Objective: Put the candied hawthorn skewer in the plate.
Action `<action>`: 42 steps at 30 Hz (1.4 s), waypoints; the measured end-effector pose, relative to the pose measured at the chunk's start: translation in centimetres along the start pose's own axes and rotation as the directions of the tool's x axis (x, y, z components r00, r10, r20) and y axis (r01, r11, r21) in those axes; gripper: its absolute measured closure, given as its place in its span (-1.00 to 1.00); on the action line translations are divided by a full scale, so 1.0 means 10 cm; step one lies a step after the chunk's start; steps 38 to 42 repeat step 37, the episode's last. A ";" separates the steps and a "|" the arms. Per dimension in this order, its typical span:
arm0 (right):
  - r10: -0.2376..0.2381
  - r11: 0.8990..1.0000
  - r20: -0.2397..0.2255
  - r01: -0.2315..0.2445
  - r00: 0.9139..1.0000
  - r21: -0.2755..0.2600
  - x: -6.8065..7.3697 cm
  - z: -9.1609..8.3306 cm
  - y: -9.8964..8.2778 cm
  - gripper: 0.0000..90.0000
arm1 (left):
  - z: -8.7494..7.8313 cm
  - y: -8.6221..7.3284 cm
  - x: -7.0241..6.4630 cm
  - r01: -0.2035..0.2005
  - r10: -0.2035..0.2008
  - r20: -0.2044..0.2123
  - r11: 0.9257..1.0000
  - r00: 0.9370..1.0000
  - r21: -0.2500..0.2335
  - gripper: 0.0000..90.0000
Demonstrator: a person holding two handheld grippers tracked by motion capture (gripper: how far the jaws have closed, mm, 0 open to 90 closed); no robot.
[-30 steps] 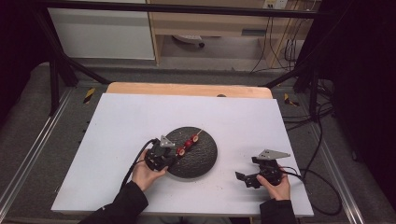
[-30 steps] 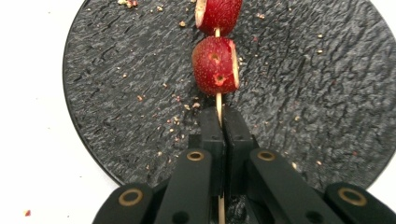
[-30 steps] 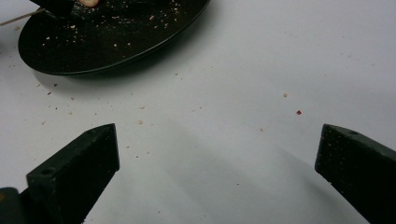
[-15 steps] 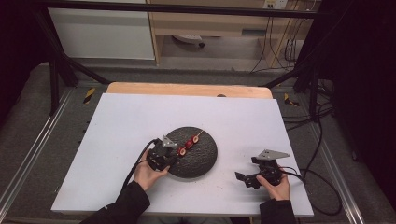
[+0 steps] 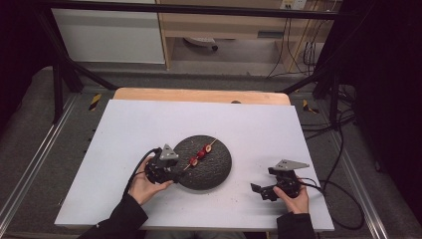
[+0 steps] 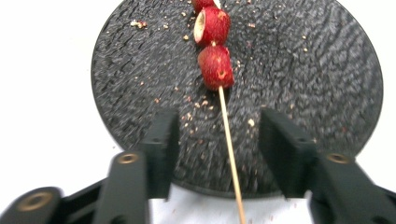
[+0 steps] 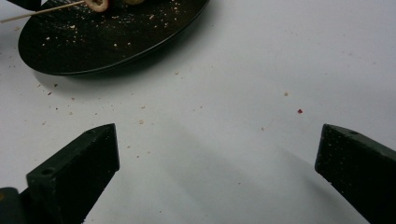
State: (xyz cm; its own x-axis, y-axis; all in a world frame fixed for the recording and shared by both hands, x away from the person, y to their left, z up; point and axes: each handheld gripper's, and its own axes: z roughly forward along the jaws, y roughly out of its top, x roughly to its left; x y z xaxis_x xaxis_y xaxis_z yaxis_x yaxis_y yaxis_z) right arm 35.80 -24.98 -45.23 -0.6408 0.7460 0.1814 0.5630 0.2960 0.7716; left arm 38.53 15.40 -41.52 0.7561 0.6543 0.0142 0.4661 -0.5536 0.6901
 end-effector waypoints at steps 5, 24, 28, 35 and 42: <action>-0.001 1.000 0.003 0.001 1.000 -0.003 0.00 -0.01 0.00 -0.99 | -0.12 -0.11 0.09 0.011 -0.011 0.015 1.000 1.000 -0.003 -0.50; 0.009 1.000 -0.001 -0.009 1.000 0.005 0.00 0.00 -0.01 -0.99 | -0.50 -0.83 0.39 0.146 -0.151 -0.070 0.987 0.986 -0.073 -0.84; 0.004 1.000 0.002 -0.004 1.000 0.007 -0.01 0.00 -0.02 -0.99 | -0.52 -0.96 0.41 0.155 -0.162 -0.079 0.984 0.984 -0.086 -0.84; 0.011 1.000 -0.001 -0.011 1.000 0.015 0.00 0.00 -0.04 -0.99 | -0.53 -1.02 0.43 0.144 -0.151 -0.083 0.986 0.985 -0.090 -0.85; 0.009 1.000 -0.002 -0.009 1.000 0.017 0.00 -0.01 -0.04 -0.99 | -0.53 -1.03 0.43 0.142 -0.149 -0.086 0.986 0.985 -0.087 -0.86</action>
